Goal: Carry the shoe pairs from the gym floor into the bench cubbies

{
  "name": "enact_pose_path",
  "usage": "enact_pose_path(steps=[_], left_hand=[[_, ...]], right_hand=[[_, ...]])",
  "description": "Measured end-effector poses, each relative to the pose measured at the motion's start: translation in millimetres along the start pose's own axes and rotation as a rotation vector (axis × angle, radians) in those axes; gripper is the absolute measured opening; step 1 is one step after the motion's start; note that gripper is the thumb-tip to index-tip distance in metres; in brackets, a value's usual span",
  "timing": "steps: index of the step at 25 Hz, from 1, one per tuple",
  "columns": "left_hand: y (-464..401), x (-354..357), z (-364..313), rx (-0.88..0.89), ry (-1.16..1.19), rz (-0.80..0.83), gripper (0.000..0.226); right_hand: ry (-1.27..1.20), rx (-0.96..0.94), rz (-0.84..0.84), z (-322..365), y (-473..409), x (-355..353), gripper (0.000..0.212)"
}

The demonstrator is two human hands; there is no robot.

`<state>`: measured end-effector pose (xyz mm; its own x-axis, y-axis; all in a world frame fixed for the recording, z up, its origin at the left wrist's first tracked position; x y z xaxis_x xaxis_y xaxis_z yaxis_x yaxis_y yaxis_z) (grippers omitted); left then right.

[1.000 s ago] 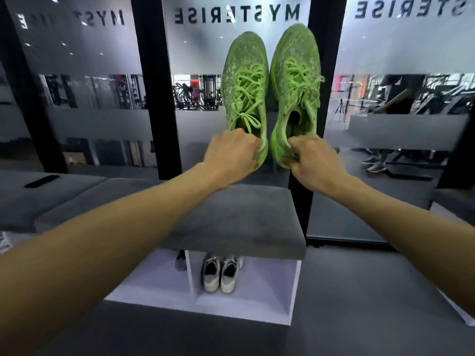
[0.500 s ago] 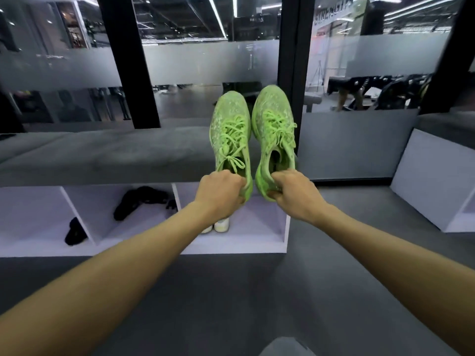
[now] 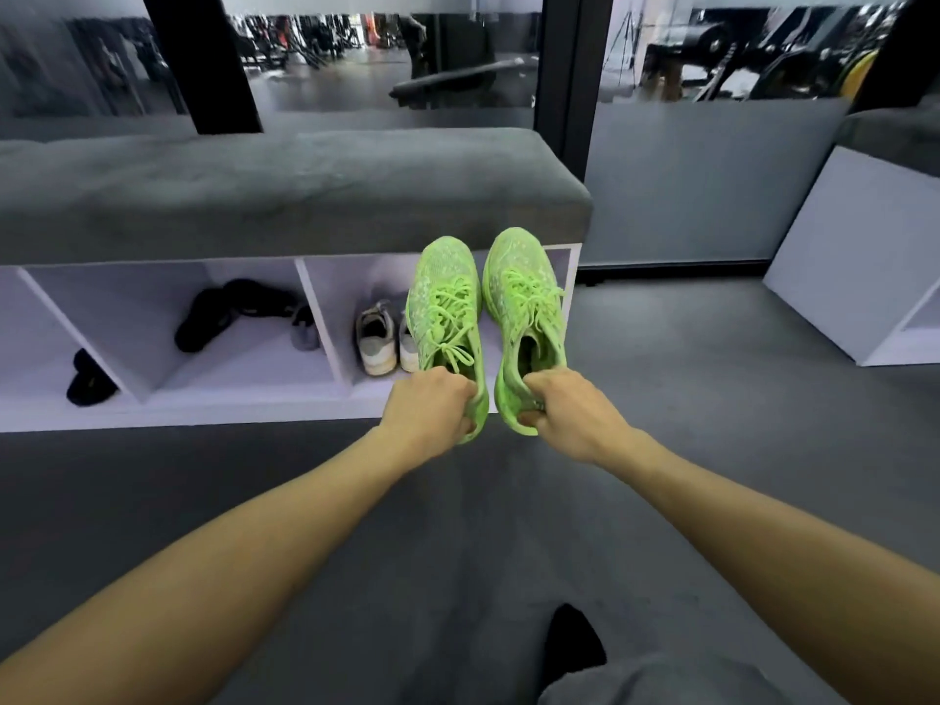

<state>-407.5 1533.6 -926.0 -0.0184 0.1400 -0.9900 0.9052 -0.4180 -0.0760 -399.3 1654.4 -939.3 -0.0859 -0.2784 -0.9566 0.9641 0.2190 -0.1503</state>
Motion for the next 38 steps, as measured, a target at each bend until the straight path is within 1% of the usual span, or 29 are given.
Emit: enact_pose_path(steps=[5, 8, 11, 16, 18, 20, 23, 26, 30, 32, 36, 38], left_hand=[[-63, 58, 29, -0.055, 0.069, 0.090, 0.031], [-110, 88, 45, -0.070, 0.069, 0.133, 0.025], [-159, 122, 64, -0.089, 0.060, 0.165, 0.017], [-247, 181, 103, -0.124, 0.030, 0.164, 0.027], [-277, 191, 117, -0.140, 0.041, 0.144, 0.027], [-306, 208, 129, -0.148, 0.051, 0.141, 0.028], [-338, 231, 144, -0.162, 0.019, 0.151, 0.033], [-357, 251, 151, -0.155, -0.014, 0.164, 0.039], [-370, 269, 158, -0.175, 0.037, 0.202, 0.046], [-369, 269, 158, -0.160, 0.036, 0.199, 0.051], [-354, 256, 145, -0.083, 0.018, 0.155, 0.067], [-338, 239, 137, -0.065, 0.055, 0.102, 0.066]], right_hand=[[0.013, 0.049, 0.074, -42, -50, 52, 0.041], [0.020, 0.098, 0.112, -76, -91, 87, 0.039], [0.013, 0.132, 0.164, -109, -141, 125, 0.027], [0.021, 0.148, 0.184, -150, -228, 184, 0.011], [0.036, 0.146, 0.172, -159, -258, 194, 0.020], [0.042, 0.158, 0.169, -173, -287, 208, 0.025], [0.073, 0.196, 0.232, -192, -316, 232, 0.032], [0.099, 0.208, 0.241, -203, -333, 249, 0.043], [0.125, 0.224, 0.253, -213, -341, 274, 0.044], [0.134, 0.227, 0.230, -215, -339, 274, 0.045], [0.197, 0.155, 0.162, -201, -323, 246, 0.060], [0.226, 0.115, 0.114, -186, -310, 222, 0.060]])
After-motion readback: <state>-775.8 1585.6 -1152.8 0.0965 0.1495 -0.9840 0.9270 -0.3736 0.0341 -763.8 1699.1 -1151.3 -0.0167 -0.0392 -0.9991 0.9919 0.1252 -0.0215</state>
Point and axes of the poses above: each hand's wrist, its own y-axis away from the middle knuckle, its own x-axis out of the palm, z = x × y, the point moved 10 cm from there along -y, towards the middle knuckle, and after that the axes turned 7 degrees about y, right-handed, at the moved point
